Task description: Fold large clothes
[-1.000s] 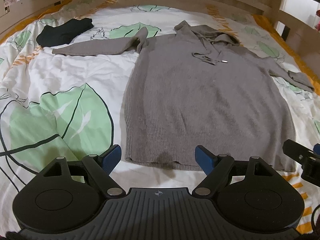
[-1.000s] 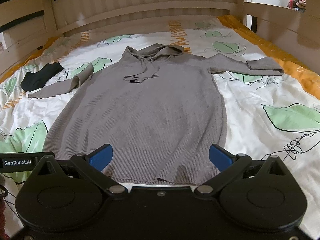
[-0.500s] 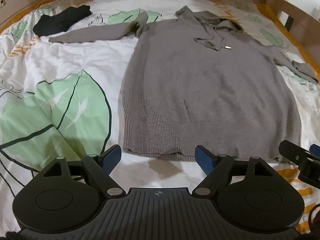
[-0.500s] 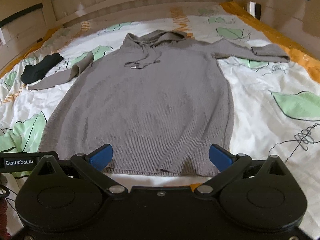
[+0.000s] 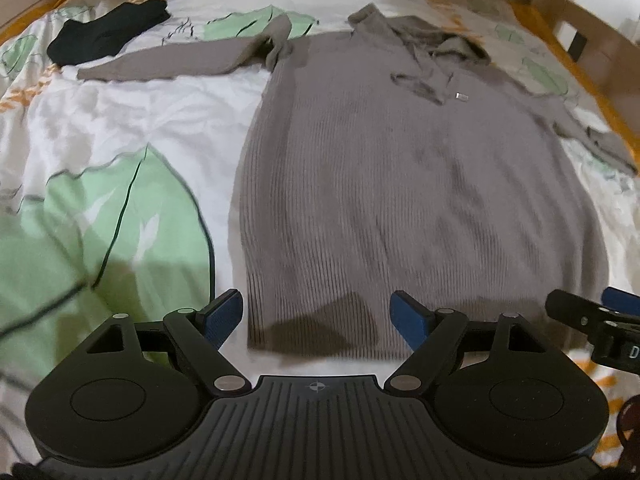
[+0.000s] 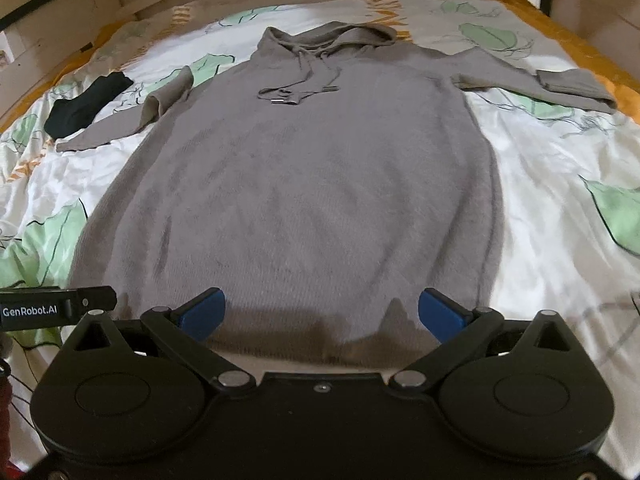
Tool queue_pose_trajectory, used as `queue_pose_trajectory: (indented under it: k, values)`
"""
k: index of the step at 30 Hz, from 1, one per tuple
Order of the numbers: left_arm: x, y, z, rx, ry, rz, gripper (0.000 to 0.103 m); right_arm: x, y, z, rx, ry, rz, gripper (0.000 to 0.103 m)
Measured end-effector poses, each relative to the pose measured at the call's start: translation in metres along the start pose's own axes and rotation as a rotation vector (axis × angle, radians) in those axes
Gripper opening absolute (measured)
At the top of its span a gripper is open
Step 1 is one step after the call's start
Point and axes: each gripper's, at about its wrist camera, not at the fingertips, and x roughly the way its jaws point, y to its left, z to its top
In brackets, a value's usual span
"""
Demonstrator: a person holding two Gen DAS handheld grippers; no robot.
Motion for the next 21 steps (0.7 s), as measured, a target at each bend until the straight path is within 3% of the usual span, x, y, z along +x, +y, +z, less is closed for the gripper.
queue_pose_trajectory:
  k: [9,16,21]
  values:
    - [0.012,0.034,0.065,-0.05,-0.045,-0.181,0.08,0.016,0.001,0.054,-0.071,-0.043,0.015,0.102]
    - [0.028,0.059,0.13,-0.055,-0.113,-0.095,0.08,0.031,-0.002,0.105,-0.091,-0.098,0.06,0.102]
    - [0.055,0.093,0.173,-0.133,-0.13,-0.04,0.08,0.049,-0.008,0.138,-0.076,-0.137,0.111,0.102]
